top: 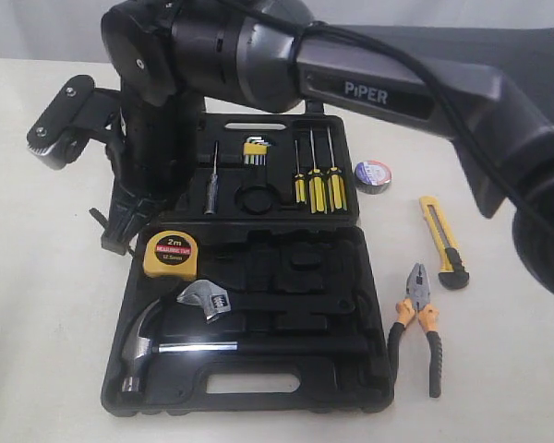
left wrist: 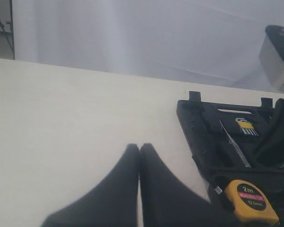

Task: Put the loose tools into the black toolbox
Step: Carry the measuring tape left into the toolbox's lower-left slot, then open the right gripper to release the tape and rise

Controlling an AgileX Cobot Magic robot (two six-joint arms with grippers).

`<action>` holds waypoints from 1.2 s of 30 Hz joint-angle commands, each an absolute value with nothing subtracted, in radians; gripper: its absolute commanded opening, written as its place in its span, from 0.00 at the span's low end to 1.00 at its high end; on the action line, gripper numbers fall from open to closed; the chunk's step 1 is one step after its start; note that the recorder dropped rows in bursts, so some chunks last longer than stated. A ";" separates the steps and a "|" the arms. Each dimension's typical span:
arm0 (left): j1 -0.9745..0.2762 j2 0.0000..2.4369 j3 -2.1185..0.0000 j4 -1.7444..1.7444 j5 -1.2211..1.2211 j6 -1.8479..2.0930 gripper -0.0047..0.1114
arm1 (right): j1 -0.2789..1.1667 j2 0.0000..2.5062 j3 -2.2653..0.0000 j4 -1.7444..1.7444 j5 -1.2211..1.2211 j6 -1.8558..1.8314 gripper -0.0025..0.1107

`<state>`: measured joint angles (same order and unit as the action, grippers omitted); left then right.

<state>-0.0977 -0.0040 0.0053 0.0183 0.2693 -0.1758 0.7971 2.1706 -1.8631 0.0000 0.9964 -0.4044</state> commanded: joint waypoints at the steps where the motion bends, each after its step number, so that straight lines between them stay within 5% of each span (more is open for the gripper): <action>1: -0.103 0.000 0.000 0.021 0.269 -0.177 0.04 | 0.793 2.196 -1.871 0.000 0.995 -0.300 0.02; 36: -0.103 0.000 0.000 0.021 0.269 -0.177 0.04 | 0.793 2.287 -1.871 0.008 0.952 -0.207 0.02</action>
<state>-0.0977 -0.0040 0.0053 0.0183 0.2693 -0.1758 0.7971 2.2760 -1.8723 0.0000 0.9627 -0.2107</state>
